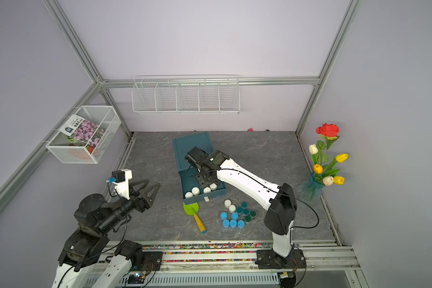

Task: Put the paint cans in the drawer according to color
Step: Place the paint can in the drawer.

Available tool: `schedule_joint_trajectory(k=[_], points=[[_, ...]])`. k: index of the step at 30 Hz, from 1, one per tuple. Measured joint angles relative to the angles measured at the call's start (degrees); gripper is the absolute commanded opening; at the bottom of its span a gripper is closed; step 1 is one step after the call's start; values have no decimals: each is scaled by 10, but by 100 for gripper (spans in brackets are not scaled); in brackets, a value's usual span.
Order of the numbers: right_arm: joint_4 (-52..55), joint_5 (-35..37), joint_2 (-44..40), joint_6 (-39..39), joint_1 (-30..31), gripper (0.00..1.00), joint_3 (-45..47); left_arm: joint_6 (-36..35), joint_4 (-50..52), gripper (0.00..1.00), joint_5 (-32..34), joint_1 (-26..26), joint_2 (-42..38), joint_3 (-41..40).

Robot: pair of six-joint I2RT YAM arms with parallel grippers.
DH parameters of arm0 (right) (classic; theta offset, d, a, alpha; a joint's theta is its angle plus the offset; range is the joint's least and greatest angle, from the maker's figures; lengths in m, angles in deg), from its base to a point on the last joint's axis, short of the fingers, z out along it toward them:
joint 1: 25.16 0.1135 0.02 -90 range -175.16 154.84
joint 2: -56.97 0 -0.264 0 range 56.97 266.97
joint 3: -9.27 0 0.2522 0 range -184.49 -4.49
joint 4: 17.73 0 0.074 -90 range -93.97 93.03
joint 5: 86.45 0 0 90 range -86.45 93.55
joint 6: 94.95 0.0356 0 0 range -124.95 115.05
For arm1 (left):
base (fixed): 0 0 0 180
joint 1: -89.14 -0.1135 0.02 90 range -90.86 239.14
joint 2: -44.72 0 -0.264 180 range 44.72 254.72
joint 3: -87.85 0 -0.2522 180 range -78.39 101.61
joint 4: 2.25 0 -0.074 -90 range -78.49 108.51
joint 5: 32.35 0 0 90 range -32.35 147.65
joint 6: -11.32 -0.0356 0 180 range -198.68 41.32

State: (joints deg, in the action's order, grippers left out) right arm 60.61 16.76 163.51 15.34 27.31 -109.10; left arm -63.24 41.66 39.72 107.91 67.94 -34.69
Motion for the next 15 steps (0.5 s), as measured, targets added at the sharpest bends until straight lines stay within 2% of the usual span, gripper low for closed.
schedule_joint_trajectory(k=[3, 7, 10, 15], points=[[3, -2, 0, 0, 0, 23, 1, 0, -3, 71, 0, 0, 0, 0], [4, -9, 0, 2, 0, 50, 1, 0, -3, 71, 0, 0, 0, 0], [5, -10, 0, 8, 0, 64, -2, 0, -3, 71, 0, 0, 0, 0], [10, -7, -6, 11, -1, 65, -21, 0, -3, 71, 0, 0, 0, 0]])
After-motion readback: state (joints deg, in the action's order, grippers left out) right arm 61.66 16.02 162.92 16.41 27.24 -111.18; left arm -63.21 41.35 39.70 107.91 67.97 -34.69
